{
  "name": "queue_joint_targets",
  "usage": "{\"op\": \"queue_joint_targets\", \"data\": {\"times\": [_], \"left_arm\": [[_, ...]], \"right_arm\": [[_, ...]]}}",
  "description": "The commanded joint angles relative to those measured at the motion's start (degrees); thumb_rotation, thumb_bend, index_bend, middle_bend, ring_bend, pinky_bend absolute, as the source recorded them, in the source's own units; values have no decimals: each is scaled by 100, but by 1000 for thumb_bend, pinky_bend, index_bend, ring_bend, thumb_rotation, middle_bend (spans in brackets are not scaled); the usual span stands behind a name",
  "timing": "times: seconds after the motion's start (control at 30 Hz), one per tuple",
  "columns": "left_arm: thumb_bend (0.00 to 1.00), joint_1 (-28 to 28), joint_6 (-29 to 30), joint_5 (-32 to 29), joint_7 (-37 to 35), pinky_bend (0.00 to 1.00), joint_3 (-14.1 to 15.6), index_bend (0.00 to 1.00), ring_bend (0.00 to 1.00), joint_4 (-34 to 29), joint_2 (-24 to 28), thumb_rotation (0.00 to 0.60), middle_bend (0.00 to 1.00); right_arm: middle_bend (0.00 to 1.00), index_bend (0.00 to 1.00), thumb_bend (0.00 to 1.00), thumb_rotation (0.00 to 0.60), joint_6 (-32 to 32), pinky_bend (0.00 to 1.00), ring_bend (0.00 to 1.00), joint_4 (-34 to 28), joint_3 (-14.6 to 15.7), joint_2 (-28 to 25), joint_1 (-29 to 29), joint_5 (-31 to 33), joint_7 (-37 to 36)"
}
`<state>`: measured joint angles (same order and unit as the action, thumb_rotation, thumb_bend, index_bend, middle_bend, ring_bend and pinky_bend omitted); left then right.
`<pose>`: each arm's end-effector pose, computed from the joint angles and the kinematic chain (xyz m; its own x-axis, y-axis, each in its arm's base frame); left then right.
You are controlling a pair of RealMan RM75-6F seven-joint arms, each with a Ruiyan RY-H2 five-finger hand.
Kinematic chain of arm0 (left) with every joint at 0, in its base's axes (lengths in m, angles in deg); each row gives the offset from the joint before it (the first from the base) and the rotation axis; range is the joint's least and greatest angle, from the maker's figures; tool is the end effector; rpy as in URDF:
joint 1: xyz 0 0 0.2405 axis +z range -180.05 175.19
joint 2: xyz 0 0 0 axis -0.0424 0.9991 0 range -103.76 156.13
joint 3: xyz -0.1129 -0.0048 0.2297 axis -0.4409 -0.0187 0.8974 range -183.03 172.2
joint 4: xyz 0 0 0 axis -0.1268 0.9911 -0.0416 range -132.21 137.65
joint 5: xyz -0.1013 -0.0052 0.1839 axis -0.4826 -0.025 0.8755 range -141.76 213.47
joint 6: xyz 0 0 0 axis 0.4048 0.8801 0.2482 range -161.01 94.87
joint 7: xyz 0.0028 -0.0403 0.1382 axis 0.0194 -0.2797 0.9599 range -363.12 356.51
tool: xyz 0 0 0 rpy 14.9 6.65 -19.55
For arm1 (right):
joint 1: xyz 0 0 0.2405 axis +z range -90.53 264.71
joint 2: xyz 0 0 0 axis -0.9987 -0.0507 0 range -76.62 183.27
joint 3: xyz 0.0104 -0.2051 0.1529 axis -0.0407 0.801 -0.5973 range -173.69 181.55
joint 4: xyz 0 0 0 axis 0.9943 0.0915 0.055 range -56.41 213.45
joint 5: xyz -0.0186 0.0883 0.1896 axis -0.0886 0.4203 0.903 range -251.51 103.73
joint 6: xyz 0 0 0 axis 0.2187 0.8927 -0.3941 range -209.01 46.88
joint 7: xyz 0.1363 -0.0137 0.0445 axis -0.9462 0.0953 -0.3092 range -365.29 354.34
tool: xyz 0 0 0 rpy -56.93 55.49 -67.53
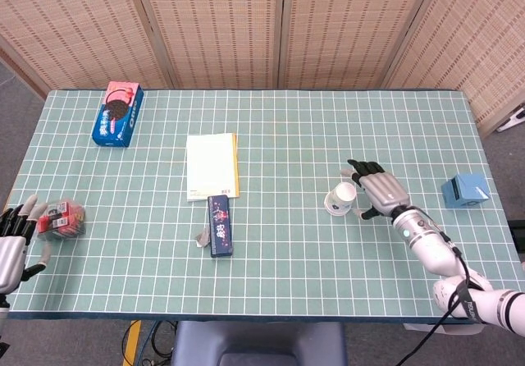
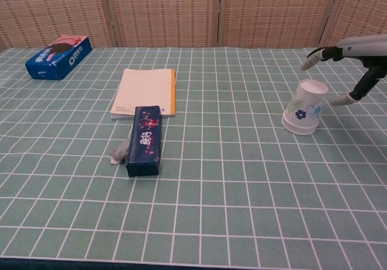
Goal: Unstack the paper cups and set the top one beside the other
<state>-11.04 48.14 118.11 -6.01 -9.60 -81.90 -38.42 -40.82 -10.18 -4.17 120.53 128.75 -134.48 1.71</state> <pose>-0.3342 0.2098 0.1706 0.4563 0.0040 0.8898 0.8898 0.0117 -0.4563 -0.2177 -0.3612 0.0798 0.4576 -0.4264 0.7803 -0.8890 -0.2361 0.3923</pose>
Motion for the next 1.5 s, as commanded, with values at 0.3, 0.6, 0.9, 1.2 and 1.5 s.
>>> {"op": "queue_joint_targets", "data": {"times": [0.3, 0.6, 0.9, 1.2, 1.5], "left_arm": [[495, 4, 13, 31, -36, 0, 7, 0, 0, 24, 0, 600, 0], [495, 22, 107, 133, -114, 0, 20, 0, 0, 85, -9, 600, 0], [495, 75, 258, 224, -196, 0, 28, 0, 0, 149, -23, 600, 0], [496, 65, 222, 197, -175, 0, 21, 0, 0, 174, -47, 600, 0], [495, 35, 133, 132, -62, 0, 12, 0, 0, 172, -81, 600, 0]], "right_arm": [[0, 239, 252, 600, -44, 0, 0, 173, 24, 123, 93, 37, -45], [0, 317, 252, 600, 22, 0, 0, 276, 36, 213, 153, 164, 64], [0, 385, 295, 600, 275, 0, 0, 164, -35, 225, 152, 134, 106], [0, 395, 296, 600, 586, 0, 0, -380, -169, -201, 30, -40, -39], [0, 395, 296, 600, 1024, 0, 0, -1206, -248, -997, -268, -261, -139]]}}
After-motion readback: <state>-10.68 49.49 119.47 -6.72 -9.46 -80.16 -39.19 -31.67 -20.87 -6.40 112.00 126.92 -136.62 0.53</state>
